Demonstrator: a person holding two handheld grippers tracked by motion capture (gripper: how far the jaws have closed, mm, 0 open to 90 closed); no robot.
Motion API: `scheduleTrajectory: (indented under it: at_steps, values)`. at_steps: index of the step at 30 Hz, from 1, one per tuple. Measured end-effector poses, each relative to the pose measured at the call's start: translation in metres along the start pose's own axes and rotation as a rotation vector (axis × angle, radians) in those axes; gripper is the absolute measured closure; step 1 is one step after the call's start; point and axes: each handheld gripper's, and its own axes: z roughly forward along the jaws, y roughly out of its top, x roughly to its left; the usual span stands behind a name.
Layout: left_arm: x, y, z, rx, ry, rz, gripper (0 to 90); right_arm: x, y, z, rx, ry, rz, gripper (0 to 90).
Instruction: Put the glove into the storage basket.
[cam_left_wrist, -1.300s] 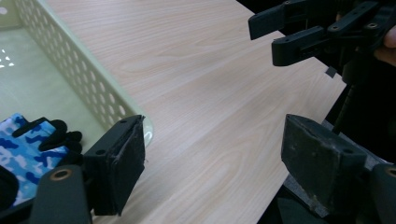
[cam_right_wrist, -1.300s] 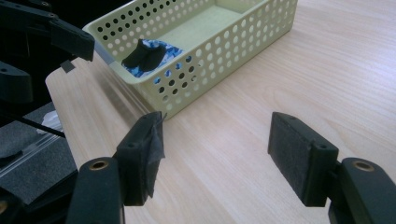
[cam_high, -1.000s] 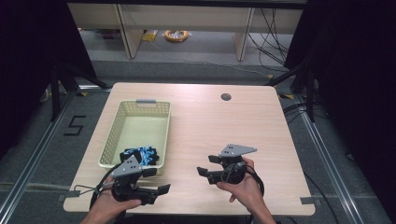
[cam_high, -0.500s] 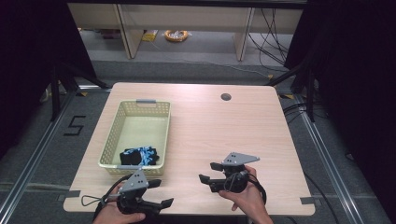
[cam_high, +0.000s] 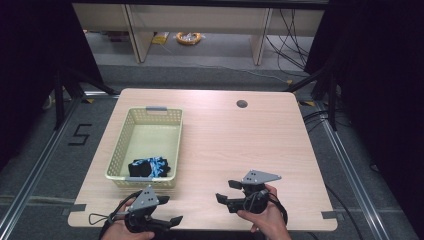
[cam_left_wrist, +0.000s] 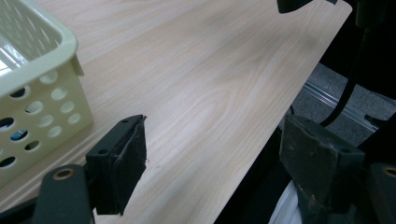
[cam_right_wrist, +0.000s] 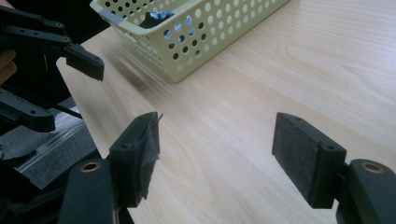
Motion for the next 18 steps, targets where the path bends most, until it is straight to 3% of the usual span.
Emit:
scheduleTrajectory:
  at_steps: [1, 4, 5, 6, 7, 8, 12, 15, 16, 18]
  values:
    - [0.001, -0.003, 0.001, -0.001, 0.002, -0.001, 22.4, 0.001, -0.001, 0.000, -0.002, 0.001, 0.010, 30.6]
    - [0.002, -0.009, 0.004, 0.003, 0.005, 0.006, 21.7, -0.002, -0.008, 0.001, -0.009, 0.014, -0.039, 24.3]
    - [0.004, -0.010, 0.003, 0.028, 0.011, 0.020, 21.4, 0.003, -0.011, 0.000, -0.004, 0.009, 0.013, 21.9]
    - [0.003, -0.011, 0.003, 0.017, 0.002, 0.017, 21.1, 0.000, -0.012, 0.000, -0.005, 0.003, -0.015, 20.4]
    - [0.004, -0.013, 0.004, 0.016, 0.003, 0.013, 20.8, 0.002, -0.014, 0.000, 0.003, 0.019, 0.008, 19.4]
    - [0.004, -0.015, 0.004, 0.015, 0.006, 0.015, 20.7, -0.001, -0.015, 0.001, -0.005, 0.017, -0.021, 19.3]
    - [0.004, -0.022, 0.007, 0.028, 0.016, 0.026, 19.0, 0.001, -0.023, 0.004, 0.022, 0.013, -0.023, 16.9]
    - [0.003, -0.025, 0.008, 0.022, 0.010, -0.007, 17.6, 0.002, -0.028, 0.005, 0.052, 0.013, -0.027, 16.3]
    - [0.006, -0.026, 0.007, 0.035, 0.006, 0.016, 17.0, 0.002, -0.030, 0.005, 0.053, -0.003, -0.035, 16.3]
    - [0.004, -0.029, 0.009, 0.019, 0.005, -0.029, 16.4, 0.004, -0.034, 0.005, 0.084, -0.005, -0.029, 16.3]
